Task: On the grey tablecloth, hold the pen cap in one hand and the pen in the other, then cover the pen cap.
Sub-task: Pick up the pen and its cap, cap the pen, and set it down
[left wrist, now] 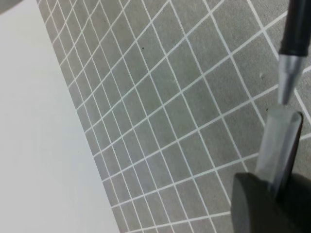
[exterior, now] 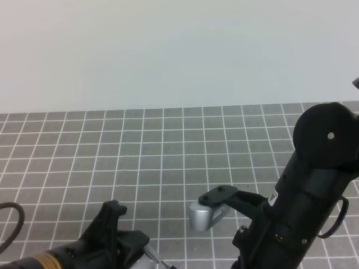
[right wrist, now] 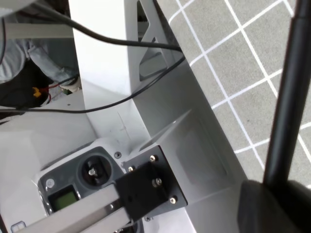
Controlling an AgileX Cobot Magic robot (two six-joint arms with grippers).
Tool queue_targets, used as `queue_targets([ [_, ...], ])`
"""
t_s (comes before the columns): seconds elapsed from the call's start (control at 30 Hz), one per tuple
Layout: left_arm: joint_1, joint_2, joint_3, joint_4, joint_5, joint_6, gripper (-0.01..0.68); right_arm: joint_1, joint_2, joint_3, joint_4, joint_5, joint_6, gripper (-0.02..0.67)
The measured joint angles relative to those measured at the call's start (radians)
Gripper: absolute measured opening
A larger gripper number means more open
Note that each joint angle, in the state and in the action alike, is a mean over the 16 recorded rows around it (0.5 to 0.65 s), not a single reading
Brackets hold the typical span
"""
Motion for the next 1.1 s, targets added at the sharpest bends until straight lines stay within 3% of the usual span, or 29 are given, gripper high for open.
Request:
queue_targets([
  [0.47,-0.005,0.000,0.000,0.014,-0.019,0.013,0.077,0.000,0.000,0.000,0.008,0.000,-0.011,0.069],
  [1.1,-0.093,0.002,0.000,0.026,-0.018,0.057,0.077,0.002,0.004,0.001,0.005,0.000,-0.013,0.069],
])
